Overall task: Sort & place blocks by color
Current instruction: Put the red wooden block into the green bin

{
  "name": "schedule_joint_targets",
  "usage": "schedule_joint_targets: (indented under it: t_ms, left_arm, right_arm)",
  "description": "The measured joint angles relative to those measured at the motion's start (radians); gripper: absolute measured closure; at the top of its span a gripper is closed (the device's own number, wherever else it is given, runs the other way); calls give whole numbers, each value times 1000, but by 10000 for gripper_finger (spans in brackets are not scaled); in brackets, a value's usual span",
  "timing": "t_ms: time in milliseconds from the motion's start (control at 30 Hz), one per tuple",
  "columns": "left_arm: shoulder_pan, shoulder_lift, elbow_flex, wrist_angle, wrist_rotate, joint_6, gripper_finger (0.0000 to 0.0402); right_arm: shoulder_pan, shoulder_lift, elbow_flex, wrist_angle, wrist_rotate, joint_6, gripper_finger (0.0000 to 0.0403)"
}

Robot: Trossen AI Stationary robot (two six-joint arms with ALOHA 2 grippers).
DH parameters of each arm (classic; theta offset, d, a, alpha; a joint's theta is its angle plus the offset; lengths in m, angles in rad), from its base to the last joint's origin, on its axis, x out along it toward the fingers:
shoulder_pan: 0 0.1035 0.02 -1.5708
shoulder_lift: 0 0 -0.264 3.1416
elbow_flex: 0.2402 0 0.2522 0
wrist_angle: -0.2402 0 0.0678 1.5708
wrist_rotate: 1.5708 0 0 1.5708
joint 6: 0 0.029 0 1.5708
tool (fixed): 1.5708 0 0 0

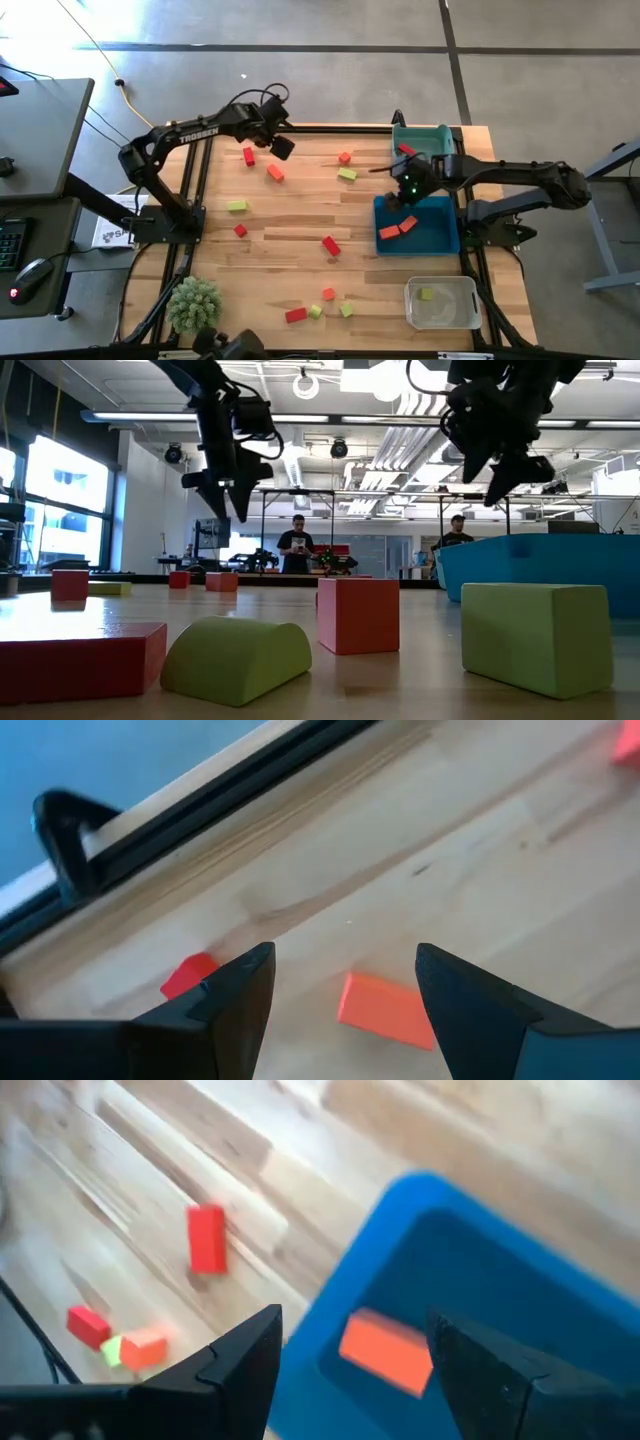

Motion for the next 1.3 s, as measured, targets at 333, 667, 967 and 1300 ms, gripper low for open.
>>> schedule_joint_targets:
  t_ms: [333,667,967,1300]
  left_arm:
    - [90,2,0,-49,14,-272,170]
    - [131,2,-1,-112,13,-459,170]
    - [131,3,-81,-122,4,-572,176]
    - [130,4,-233,-4,14,-670,207]
  right_arm:
    - [-120,-1,0,158,-4,-320,171]
    - [-213,-1,0,258,-7,-573,171]
    - [-266,-1,0,282,-7,-689,171]
    - [-309,-1,0,284,-4,-745,171]
